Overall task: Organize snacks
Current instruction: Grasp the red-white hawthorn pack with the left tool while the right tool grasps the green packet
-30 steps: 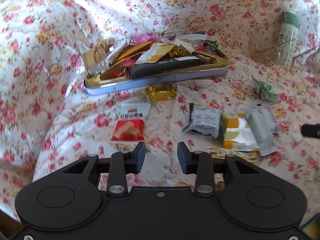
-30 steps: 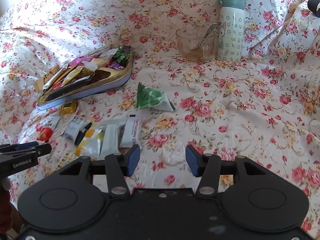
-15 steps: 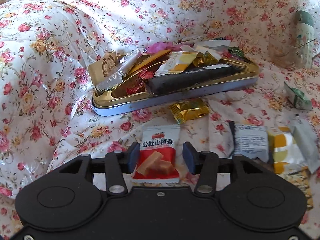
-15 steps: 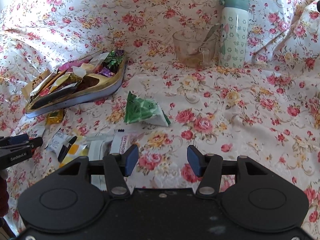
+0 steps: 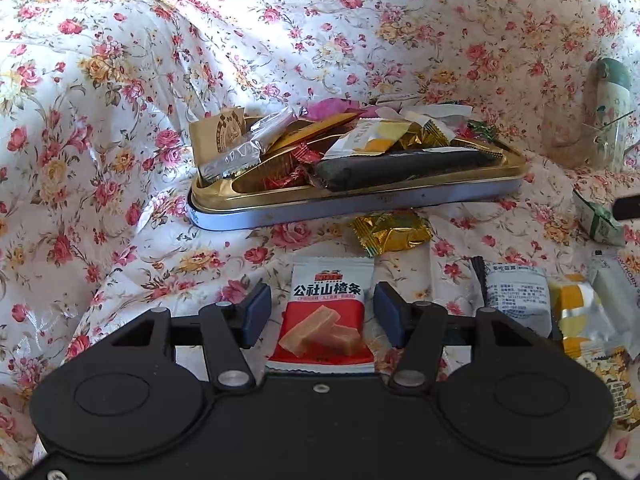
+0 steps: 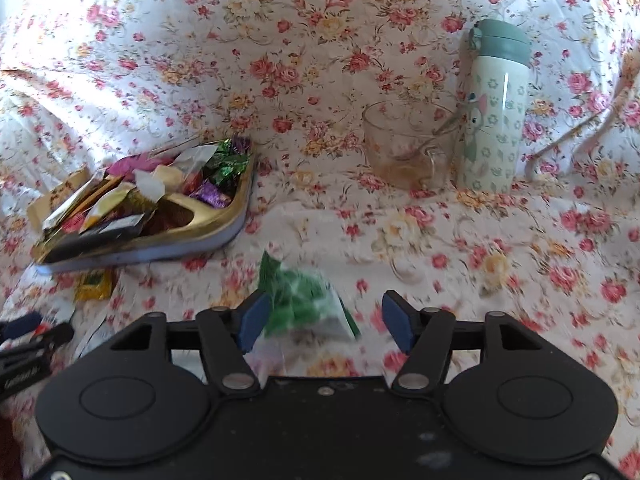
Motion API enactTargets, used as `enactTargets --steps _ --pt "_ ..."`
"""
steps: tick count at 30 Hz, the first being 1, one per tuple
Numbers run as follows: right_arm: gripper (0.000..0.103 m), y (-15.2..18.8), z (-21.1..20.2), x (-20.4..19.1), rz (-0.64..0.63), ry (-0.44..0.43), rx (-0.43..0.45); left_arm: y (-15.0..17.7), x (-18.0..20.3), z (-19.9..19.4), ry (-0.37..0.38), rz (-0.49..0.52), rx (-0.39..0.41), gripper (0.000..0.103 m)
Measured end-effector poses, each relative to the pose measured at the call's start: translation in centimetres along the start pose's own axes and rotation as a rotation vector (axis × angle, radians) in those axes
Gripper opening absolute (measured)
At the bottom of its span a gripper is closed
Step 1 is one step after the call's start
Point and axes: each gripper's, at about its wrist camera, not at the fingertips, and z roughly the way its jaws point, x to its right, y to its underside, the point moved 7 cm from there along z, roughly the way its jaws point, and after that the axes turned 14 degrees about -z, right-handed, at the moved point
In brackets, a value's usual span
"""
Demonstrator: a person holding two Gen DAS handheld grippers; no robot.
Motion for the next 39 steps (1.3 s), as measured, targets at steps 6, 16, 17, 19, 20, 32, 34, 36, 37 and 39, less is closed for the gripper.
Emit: enactTargets --steps 6,16,17,19,20,32,34,36,37,39 --pt "0.067 -0.2 3.2 -0.4 0.028 0.025 -0.033 0.0 0.1 0.0 -0.006 0.007 0.005 0.062" --pt "0.067 1.1 3.6 -1.8 -0.064 0.06 0.012 0.0 0.0 0.1 0.0 -0.001 0.002 0.062" --pt "0.06 1.1 3.6 -1.8 -0.063 0.055 0.014 0.0 0.0 0.1 -0.001 -0.001 0.003 0.062" --pt "0.041 1.0 3.3 -1.8 -0.071 0.041 0.019 0.0 0.0 0.1 0.0 -0.002 0.002 0.062" --pt "0.032 1.0 3.2 -1.9 -0.08 0.034 0.021 0.0 0.0 0.1 -0.001 -0.001 0.003 0.062" --pt "0.025 2.4 -1.2 -1.0 -0.032 -0.006 -0.001 0.0 0.0 0.0 0.009 -0.007 0.0 0.061" --pt "0.025 3.0 -2.2 -0.3 0.007 -0.012 -0.011 0.0 0.2 0.0 0.013 0.003 0.001 0.059" --pt "0.025 3.6 -3.4 0.5 0.05 -0.029 -0.017 0.0 0.4 -0.1 0.016 0.022 0.005 0.055" --pt "0.025 3.9 -3.9 0.8 0.07 -0.036 -0.021 0.1 0.6 -0.2 0.016 0.034 0.006 0.054" --pt "0.025 4.7 -5.0 1.6 0.102 -0.029 -0.038 0.2 0.9 -0.2 0.016 0.057 0.005 0.049"
